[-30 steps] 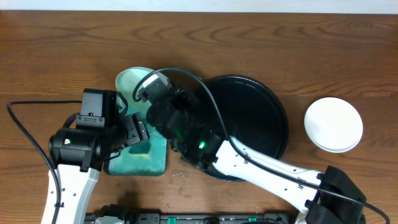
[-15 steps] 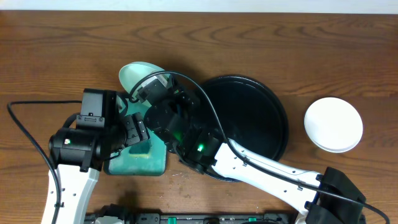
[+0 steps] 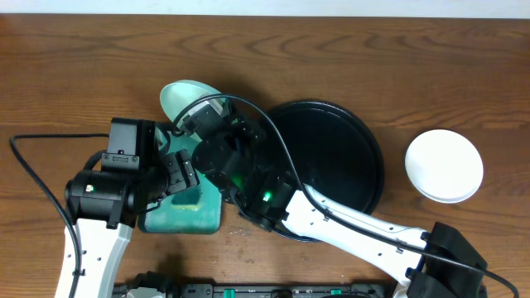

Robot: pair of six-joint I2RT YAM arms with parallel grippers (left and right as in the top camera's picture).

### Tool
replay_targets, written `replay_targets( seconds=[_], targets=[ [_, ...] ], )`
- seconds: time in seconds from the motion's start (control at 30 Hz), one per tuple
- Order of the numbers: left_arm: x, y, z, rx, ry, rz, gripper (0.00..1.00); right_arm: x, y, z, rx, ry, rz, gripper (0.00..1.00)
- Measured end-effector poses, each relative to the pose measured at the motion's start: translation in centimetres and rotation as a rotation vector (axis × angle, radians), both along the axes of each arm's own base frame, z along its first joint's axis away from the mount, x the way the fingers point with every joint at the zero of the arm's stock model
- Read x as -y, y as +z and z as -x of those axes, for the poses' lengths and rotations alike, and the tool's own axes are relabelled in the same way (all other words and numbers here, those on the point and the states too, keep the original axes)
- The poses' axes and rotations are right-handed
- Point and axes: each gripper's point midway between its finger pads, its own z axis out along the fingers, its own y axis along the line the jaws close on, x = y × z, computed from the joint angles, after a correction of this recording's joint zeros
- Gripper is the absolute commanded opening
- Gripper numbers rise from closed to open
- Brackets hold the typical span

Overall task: Clean dirty plates on tray and stack at the side
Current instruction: 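Lift the pale green plate with the right gripper and tilt over sponge tray, then carry the pale green plate right and stack it on the white plate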

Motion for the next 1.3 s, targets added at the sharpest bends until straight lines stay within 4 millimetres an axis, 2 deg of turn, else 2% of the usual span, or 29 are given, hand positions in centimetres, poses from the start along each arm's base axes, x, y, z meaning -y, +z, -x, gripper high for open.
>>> replay_targets(
  seconds=[0.2, 0.37, 0.53, 0.63, 0.77, 0.9, 0.93, 1.03, 1.1, 1.13, 1.17, 1.3],
  targets=[
    [0.0, 0.0, 0.0, 0.000, 0.000, 0.000, 0.86, -0.1, -0.3, 0.1, -0.014, 0.004, -0.006, 0.01],
    [0.0, 0.0, 0.0, 0.000, 0.000, 0.000, 0.86, -0.2, -3.2, 0.6, -0.158, 0.036, -0.075, 0.01],
    [0.0, 0.0, 0.0, 0.000, 0.000, 0.000, 0.86, 1.3, -4.2, -1.3, -0.235, -0.007, -0.199, 0.01],
    [0.0, 0.0, 0.0, 0.000, 0.000, 0.000, 0.86, 1.8, -5.0, -1.6, -0.281, -0.026, -0.238, 0.01],
    [0.0, 0.0, 0.0, 0.000, 0.000, 0.000, 0.86, 2.3, -6.9, -1.4, -0.415, -0.057, -0.353, 0.01],
    [0.0, 0.0, 0.0, -0.001, 0.000, 0.000, 0.86, 4.2, -8.2, -3.0, -0.563, -0.105, -0.526, 0.01],
    [0.0, 0.0, 0.0, -0.001, 0.000, 0.000, 0.86, 5.1, -8.3, -3.6, -0.604, -0.121, -0.573, 0.01],
    [0.0, 0.0, 0.0, -0.002, 0.000, 0.000, 0.86, 9.8, -7.8, -5.3, -0.694, -0.200, -0.691, 0.01],
    [0.0, 0.0, 0.0, -0.002, 0.000, 0.000, 0.86, 14.2, -7.1, -5.7, -0.728, -0.288, -0.742, 0.01],
    [0.0, 0.0, 0.0, -0.001, 0.000, 0.000, 0.86, 17.8, -6.7, -5.6, -0.745, -0.369, -0.769, 0.01],
    [0.0, 0.0, 0.0, -0.001, 0.000, 0.000, 0.86, 19.0, -6.5, -5.5, -0.747, -0.396, -0.781, 0.01],
    [0.0, 0.0, 0.0, -0.001, 0.000, 0.000, 0.86, 30.1, -6.8, -3.1, -0.796, -0.694, -0.841, 0.01]
  ],
)
